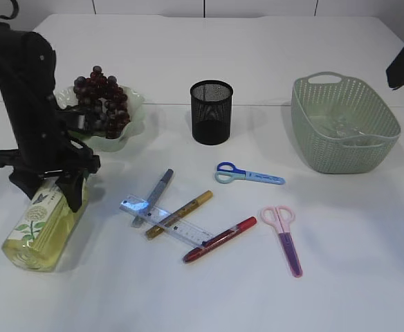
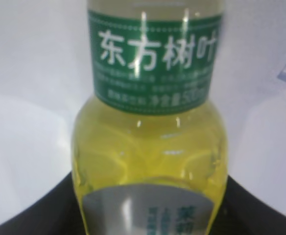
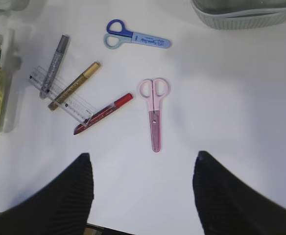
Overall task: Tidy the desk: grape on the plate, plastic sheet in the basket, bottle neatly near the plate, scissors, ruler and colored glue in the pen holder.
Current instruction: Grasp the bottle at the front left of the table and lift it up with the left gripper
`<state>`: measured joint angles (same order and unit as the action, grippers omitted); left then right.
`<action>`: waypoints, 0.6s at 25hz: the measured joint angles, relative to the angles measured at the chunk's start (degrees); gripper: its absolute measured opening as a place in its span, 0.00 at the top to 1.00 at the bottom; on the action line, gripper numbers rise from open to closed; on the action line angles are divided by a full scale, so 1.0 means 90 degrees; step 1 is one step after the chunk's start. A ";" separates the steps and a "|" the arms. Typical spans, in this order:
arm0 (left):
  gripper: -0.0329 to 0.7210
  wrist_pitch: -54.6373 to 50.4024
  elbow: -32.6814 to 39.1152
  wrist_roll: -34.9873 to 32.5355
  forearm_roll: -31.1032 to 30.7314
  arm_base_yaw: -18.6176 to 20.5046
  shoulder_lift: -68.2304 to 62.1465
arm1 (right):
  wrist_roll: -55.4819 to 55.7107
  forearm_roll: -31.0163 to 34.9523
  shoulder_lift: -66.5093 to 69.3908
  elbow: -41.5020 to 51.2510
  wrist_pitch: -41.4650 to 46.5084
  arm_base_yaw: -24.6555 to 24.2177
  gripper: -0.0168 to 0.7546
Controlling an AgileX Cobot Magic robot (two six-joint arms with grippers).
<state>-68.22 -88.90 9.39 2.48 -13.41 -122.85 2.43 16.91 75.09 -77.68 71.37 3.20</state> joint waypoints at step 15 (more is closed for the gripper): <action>0.42 0.2208 0.2889 0.0580 -0.0453 0.0014 0.3199 | 0.0000 0.0000 0.0000 0.0000 0.0000 0.0000 0.33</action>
<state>-48.35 -62.89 14.61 -1.60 -13.28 -94.06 2.43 16.91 75.09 -77.68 71.37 3.20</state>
